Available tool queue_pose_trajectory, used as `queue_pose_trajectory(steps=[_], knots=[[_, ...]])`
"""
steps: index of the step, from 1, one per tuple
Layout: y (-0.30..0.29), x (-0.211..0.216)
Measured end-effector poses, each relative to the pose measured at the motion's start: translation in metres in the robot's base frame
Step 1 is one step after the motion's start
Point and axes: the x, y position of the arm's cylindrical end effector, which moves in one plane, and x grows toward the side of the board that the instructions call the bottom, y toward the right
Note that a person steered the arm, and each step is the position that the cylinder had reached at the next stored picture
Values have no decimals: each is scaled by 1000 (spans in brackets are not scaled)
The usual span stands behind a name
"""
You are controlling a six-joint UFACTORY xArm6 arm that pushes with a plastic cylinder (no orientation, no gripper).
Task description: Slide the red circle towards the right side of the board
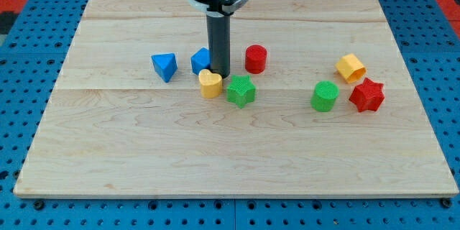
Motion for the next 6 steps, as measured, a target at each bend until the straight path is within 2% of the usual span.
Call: queue_pose_trajectory(steps=[1,2,3,5,6], knots=[[7,-7],[56,-9],[60,-9],[122,-5],[122,-2]])
